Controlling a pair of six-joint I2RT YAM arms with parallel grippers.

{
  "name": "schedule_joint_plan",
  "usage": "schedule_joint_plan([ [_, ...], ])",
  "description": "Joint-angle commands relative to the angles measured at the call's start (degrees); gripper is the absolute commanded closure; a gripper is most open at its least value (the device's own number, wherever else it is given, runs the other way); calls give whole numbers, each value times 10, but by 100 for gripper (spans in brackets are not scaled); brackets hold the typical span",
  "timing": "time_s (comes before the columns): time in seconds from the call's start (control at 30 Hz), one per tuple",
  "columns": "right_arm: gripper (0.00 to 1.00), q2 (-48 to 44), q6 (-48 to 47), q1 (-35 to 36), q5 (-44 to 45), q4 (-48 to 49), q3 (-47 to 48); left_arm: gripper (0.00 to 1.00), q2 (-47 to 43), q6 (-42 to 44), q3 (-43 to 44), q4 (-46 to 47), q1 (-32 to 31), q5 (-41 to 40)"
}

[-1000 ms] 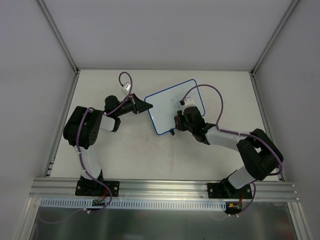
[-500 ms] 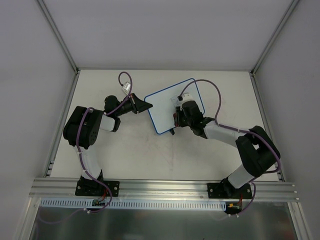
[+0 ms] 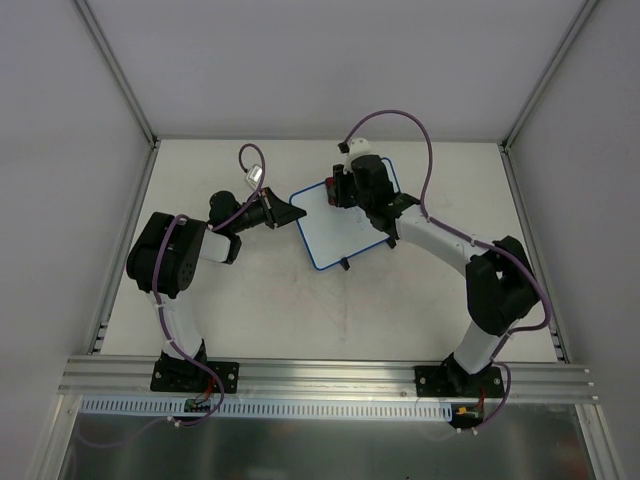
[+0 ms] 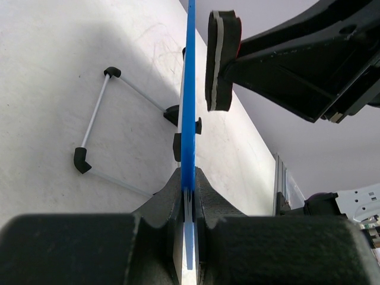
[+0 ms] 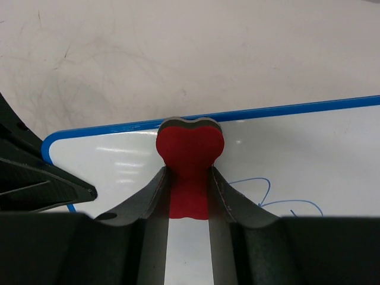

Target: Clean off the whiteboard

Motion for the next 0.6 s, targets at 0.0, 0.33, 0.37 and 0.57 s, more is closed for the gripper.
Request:
schedule_joint_plan([
  [0.0, 100, 14, -15, -10, -1, -25, 27, 100, -2, 3, 3, 64, -9, 47],
  [0.33, 100, -17, 20, -37, 3, 23, -108, 100, -2, 2, 3, 67, -8, 47],
  [0.37, 100, -32, 30, -38, 3, 41, -127, 100, -1, 1, 3, 67, -8, 47],
  [0.57, 100, -74, 78, -42, 4, 110, -262, 100, -1, -1, 3, 70, -8, 49],
])
